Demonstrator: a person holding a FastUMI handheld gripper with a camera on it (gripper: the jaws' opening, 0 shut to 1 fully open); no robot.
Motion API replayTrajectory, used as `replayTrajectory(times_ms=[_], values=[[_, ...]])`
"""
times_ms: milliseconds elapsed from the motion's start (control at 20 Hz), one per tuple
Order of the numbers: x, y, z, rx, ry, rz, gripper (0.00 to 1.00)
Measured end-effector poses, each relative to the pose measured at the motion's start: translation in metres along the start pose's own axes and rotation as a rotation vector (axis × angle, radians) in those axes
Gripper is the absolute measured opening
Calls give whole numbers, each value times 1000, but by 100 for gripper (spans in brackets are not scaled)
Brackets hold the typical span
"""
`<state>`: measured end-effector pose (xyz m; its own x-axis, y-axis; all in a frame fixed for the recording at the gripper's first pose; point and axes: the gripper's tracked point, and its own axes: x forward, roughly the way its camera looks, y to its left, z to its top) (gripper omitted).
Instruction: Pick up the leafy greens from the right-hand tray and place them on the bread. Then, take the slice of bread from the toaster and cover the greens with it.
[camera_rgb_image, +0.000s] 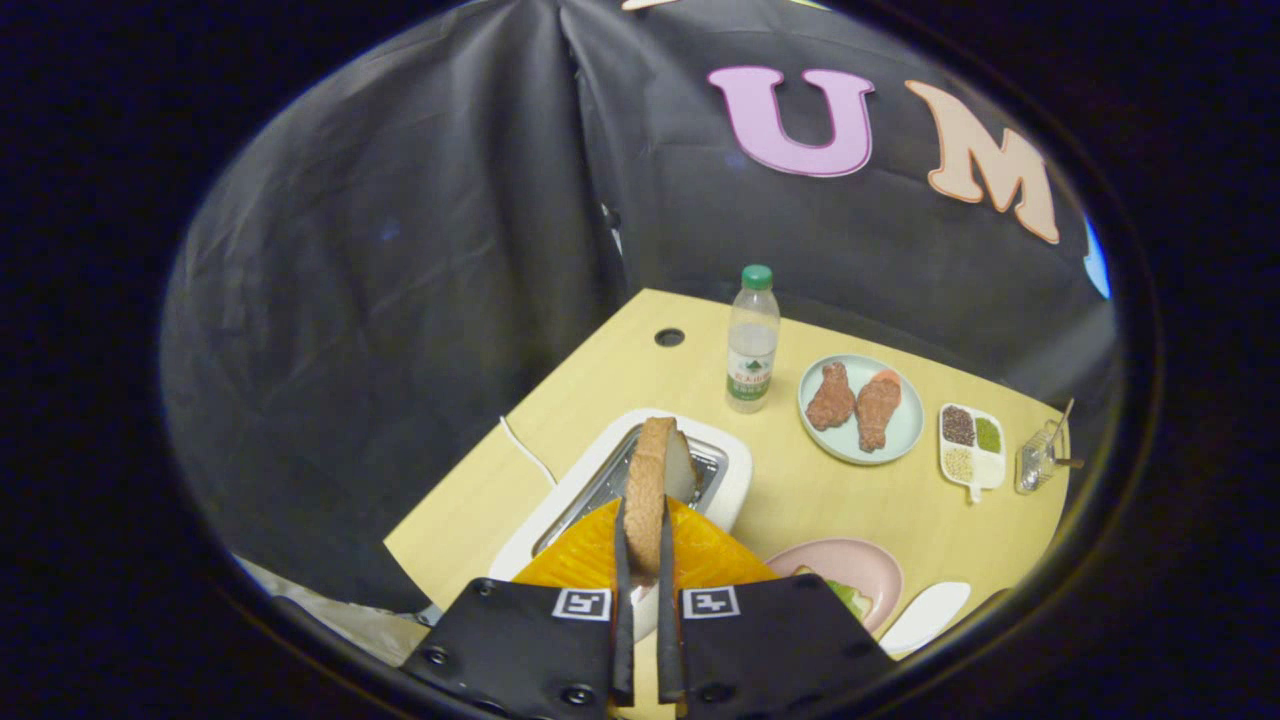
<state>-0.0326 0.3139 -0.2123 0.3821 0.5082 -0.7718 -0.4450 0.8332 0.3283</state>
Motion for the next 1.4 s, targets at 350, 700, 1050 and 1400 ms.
replayTrajectory(times_ms=[350,700,1050,1400], values=[[-50,-28,23,38,-114,0,12],[-57,-75,-18,88,-88,-39,12],[-43,-116,-64,182,-46,-40,12],[-30,-138,-100,259,-27,-28,12]])
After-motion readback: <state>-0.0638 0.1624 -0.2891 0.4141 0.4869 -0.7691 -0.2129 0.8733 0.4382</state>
